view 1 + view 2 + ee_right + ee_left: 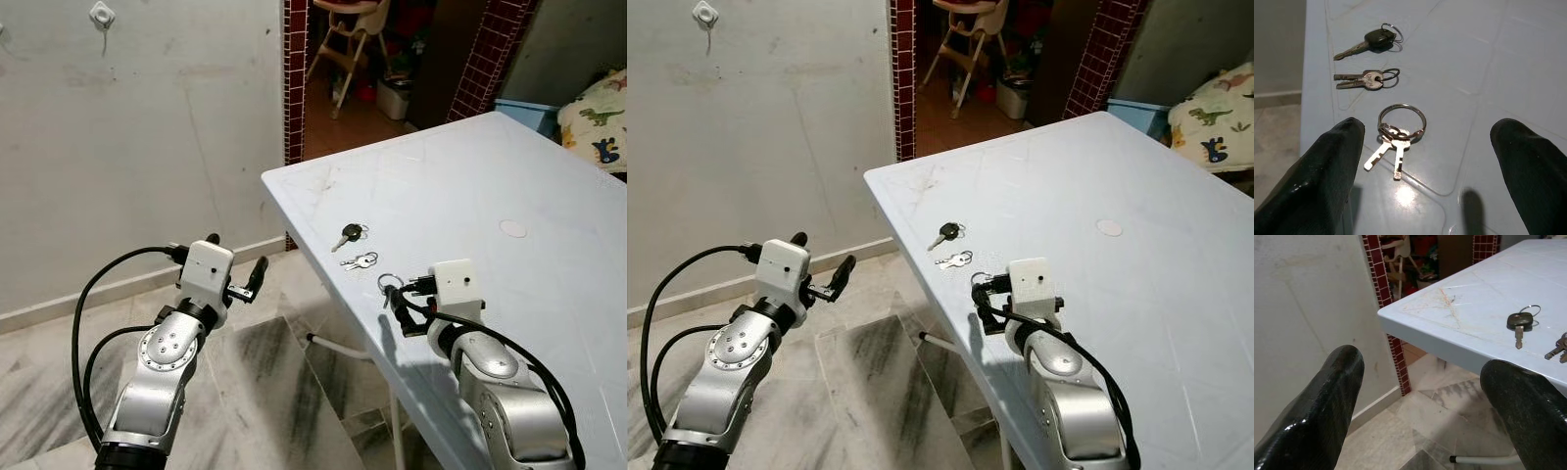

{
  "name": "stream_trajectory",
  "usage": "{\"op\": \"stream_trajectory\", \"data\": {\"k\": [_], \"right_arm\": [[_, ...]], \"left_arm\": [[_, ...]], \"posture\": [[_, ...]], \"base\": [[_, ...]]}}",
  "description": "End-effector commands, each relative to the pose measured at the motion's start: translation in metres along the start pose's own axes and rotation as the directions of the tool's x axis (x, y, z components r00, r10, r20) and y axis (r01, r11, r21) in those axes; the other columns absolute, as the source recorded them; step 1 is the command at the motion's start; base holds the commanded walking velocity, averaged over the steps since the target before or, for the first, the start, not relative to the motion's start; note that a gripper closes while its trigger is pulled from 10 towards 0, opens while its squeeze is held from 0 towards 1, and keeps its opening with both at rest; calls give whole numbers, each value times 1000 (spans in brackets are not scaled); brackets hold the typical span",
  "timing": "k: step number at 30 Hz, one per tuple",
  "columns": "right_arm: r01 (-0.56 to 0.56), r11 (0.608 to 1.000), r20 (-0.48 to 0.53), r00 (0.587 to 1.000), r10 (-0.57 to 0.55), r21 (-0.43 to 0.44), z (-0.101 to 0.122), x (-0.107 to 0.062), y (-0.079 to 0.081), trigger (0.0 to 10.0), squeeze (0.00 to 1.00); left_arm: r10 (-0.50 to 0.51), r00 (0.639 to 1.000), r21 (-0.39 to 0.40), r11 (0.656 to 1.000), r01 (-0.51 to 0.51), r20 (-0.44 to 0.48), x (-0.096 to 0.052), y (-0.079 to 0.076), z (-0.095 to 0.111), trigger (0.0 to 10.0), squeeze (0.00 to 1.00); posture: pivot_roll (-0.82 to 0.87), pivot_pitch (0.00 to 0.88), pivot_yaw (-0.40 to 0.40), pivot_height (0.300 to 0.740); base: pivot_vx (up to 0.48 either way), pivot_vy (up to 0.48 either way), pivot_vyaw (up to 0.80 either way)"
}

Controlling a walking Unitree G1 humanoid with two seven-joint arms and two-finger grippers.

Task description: Hang keys on a hook

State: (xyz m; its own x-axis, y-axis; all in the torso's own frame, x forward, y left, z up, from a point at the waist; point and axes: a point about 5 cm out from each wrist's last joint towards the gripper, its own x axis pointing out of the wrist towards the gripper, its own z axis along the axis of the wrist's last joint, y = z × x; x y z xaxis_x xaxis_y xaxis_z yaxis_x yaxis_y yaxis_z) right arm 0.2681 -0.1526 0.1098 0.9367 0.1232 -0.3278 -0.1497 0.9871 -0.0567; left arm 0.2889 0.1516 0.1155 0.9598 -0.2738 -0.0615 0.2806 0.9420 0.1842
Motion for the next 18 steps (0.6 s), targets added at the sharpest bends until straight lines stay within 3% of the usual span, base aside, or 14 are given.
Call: {"op": "stream_trajectory", "data": {"k": [1, 6, 12, 16, 18], "right_arm": [[23, 999, 7, 1000, -23, 25, -2, -1, -5, 10000, 0], [-45, 998, -49, 998, 48, 50, -14, -5, 13, 10000, 0], [-68, 996, -83, 994, 73, 66, -22, -8, 19, 10000, 0], [-42, 995, -68, 997, 48, 88, -20, -6, 19, 10000, 0], [18, 996, -22, 1000, -16, 90, -14, -3, 14, 10000, 0]], "left_arm": [[13, 1000, -11, 1000, -13, -8, 0, 1, -1, 10000, 0], [-7, 1000, -24, 1000, 7, -3, 5, -6, 2, 10000, 0], [-14, 1000, -31, 999, 14, 0, 9, -10, 3, 10000, 0], [-27, 1000, -42, 999, 27, 4, 13, -14, 5, 10000, 0], [-32, 999, -47, 998, 32, 7, 14, -17, 7, 10000, 0]], "posture": [[90, 0, -61, 740], [84, 0, -62, 740], [68, 0, -52, 740], [59, 0, -40, 740], [61, 0, -35, 740]], "base": [[0, 0, 0], [0, 0, 0], [0, 0, 0], [0, 0, 0], [0, 0, 0]]}}
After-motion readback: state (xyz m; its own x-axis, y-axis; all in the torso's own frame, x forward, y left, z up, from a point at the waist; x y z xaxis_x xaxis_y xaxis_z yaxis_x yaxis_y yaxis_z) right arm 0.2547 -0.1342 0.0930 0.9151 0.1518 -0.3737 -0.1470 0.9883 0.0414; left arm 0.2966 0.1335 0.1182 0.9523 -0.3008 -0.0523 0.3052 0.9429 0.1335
